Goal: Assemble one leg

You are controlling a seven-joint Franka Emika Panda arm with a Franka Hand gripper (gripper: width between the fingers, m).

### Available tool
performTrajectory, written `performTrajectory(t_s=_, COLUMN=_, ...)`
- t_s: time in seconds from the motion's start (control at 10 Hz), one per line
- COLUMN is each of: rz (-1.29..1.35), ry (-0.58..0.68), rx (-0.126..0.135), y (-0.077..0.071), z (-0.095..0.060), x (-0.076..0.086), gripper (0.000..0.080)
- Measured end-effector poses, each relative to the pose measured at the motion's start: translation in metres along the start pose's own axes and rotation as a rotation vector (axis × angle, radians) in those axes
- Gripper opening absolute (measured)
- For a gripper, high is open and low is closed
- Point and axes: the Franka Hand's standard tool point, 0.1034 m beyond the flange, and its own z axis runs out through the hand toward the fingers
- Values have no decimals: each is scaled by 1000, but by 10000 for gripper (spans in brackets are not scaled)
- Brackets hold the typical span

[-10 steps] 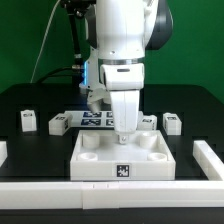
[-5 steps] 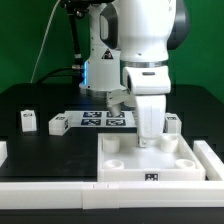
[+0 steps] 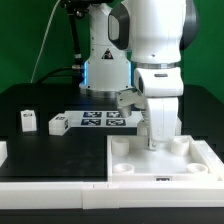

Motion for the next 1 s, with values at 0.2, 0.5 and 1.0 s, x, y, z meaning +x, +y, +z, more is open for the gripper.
performTrajectory(t_s=0.2, rz=0, ry=0, rx=1, y=0, z=0, x=0, gripper=270)
performTrajectory(t_s=0.5, rz=1, ry=0, rx=1, y=-1, z=0, x=0, gripper=585)
performTrajectory(t_s=1.0, rz=14, ry=0, rx=2, y=-2, z=0, x=-1, gripper=648)
